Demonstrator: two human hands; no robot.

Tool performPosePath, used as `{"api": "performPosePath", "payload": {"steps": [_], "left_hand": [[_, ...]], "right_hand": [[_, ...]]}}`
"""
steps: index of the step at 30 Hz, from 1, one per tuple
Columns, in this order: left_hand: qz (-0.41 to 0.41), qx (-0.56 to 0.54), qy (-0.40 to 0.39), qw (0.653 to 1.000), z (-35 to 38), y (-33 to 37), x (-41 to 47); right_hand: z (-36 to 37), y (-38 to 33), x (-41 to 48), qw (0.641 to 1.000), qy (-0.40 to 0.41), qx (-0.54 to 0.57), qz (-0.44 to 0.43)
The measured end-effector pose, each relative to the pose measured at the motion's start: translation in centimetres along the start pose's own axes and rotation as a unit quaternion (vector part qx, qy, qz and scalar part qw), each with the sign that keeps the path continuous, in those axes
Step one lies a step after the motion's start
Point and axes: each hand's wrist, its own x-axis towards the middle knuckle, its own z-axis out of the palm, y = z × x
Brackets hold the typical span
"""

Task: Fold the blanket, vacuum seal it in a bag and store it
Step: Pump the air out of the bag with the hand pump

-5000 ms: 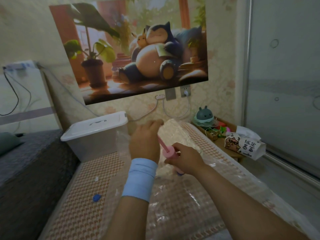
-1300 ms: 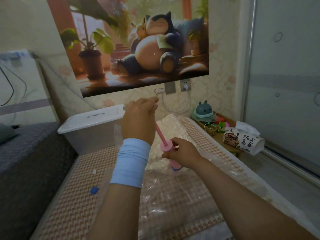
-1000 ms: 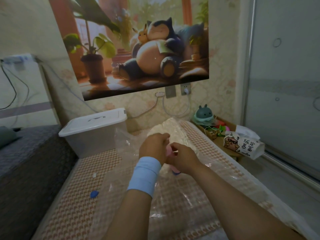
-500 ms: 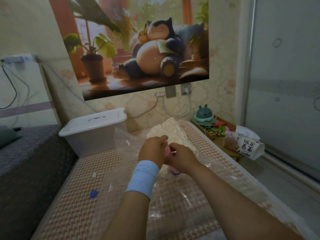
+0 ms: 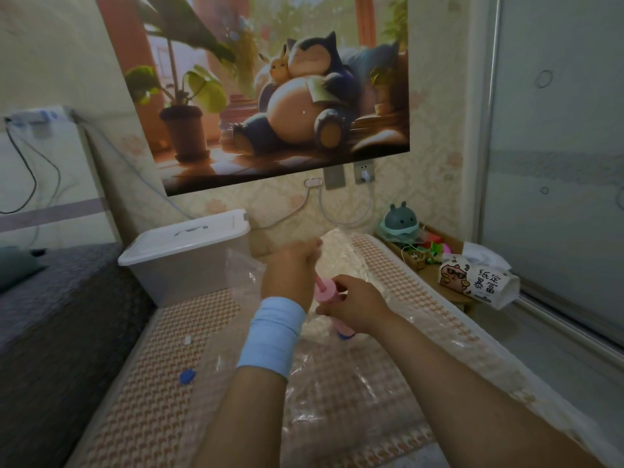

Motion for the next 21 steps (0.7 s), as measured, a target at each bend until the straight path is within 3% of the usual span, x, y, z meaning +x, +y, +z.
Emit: {"api": "performPosePath", "payload": {"steps": [2,4,8,11,14,16,18,21], "left_hand": [[-0.048,-0.005,-0.12,0.992,2.0,-1.3,-0.6],[-0.039,0.03,-0.134,0.99,2.5,-1.6,-0.6],[0.03,0.037,0.01,0.999,-1.3,0.8,0.3],[0.084,0.043,0.152,0.984,-4.9,2.4,0.4],[0.095,0.026,0.191,0.977,-4.9,2.5,0.5],[0.084,0.022,0.157,0.984,-3.0,1.7,0.4],[0.028,0.001,0.04,0.999,-0.3,0.6,0.0],[-0.04,0.019,-0.119,0.992,2.5,-1.2,-0.9]], "right_hand": [[0.4,-0.1,-0.1,1.0,0.003,-0.016,0.0],[0.5,-0.1,-0.3,1.0,0.008,-0.011,0.003],[-0.1,0.2,-0.3,1.0,0.009,0.009,-0.006],[-0.1,0.3,-0.1,1.0,0.009,0.024,-0.003],[0.0,0.2,0.0,1.0,0.003,0.017,-0.006],[0.0,0.1,0.1,1.0,-0.001,0.016,-0.006],[0.0,0.1,0.1,1.0,-0.002,0.004,-0.003],[0.2,0.0,-0.3,1.0,-0.001,-0.012,-0.007]]}}
